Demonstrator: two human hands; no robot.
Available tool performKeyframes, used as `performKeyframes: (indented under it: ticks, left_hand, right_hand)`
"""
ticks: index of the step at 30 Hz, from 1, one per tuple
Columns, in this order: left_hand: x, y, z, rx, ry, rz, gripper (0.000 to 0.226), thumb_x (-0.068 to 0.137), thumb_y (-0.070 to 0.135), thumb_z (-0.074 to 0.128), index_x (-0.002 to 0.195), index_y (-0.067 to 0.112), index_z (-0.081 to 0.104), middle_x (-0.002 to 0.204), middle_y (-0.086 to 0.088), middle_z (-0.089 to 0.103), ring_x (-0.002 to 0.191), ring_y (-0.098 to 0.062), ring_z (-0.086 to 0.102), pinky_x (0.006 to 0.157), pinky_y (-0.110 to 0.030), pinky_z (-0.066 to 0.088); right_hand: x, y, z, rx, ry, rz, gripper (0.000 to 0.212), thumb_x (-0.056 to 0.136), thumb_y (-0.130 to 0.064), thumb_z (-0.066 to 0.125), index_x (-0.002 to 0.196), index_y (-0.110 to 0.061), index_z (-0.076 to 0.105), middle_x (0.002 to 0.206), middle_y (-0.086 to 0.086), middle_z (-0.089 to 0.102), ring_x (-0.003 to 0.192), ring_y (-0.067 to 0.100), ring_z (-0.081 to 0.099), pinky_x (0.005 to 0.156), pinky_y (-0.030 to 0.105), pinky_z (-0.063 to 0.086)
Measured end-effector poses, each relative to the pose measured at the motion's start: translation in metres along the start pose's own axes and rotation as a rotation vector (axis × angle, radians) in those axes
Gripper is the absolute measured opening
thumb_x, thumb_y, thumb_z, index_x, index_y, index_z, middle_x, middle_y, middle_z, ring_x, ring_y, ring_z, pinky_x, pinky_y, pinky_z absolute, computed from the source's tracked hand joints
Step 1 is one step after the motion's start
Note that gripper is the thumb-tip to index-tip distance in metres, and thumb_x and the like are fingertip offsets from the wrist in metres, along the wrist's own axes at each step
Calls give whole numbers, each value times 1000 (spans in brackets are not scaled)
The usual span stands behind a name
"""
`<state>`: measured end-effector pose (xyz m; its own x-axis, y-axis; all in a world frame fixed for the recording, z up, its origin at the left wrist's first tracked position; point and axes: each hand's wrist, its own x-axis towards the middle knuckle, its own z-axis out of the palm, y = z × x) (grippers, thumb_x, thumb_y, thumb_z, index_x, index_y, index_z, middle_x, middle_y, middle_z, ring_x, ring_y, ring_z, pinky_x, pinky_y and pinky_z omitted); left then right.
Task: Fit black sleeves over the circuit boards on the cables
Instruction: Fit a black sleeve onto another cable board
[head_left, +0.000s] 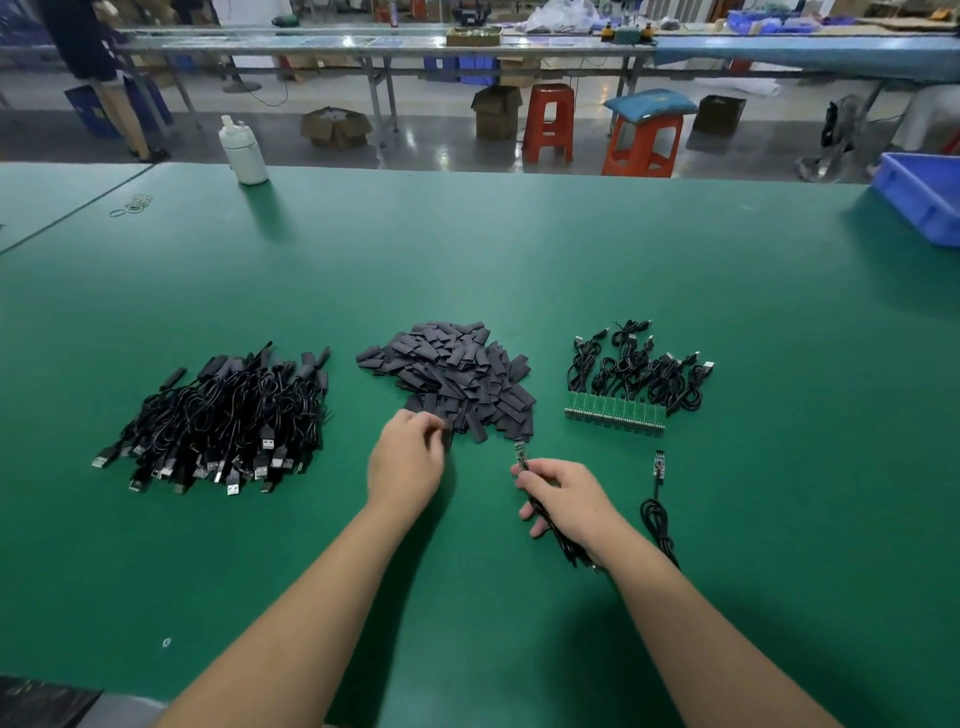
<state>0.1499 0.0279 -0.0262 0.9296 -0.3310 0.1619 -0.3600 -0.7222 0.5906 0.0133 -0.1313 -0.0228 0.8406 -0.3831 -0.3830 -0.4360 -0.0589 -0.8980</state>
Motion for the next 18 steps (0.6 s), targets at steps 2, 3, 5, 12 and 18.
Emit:
performKeyframes:
  ticks: [2,3,5,12,18]
  left_hand:
    - [1,-20,-5,150,31,97,19,96,21,55,107,23,70,107,5,62,101,-17,55,71,-29,45]
    - [1,-29,-7,203,21,131,21,96,22,54,110,23,70,110,5,63,102,-18,56,71,-30,47]
    - [-1,-41,-10,308,-2,190,24,97,24,53,115,24,70,113,7,65,100,-19,59,68,-31,51]
    - [-5,-48,-14,398,-3,342,14,90,23,66,92,14,76,105,0,69,86,-25,63,61,-33,53]
    - [2,-39,-16,433,-132,239,17,94,38,60,92,22,64,99,5,62,81,-24,63,65,-32,47]
  right_hand:
    - [0,2,2,61,-23,-10,29,98,-15,60,126,-7,64,107,8,71,64,13,68,56,30,59]
    - [1,2,2,77,-35,-12,33,98,-13,61,130,-7,62,114,7,70,66,13,68,56,30,59]
    - [1,2,3,95,-57,-14,41,98,-11,60,138,-8,55,118,3,69,68,13,68,57,28,58]
    - [-1,0,1,40,-109,-7,51,103,-8,48,152,-12,35,110,2,70,67,13,64,59,27,56]
    - [-2,1,-1,50,-141,0,51,103,-10,50,152,-11,35,111,0,71,70,13,63,61,27,57]
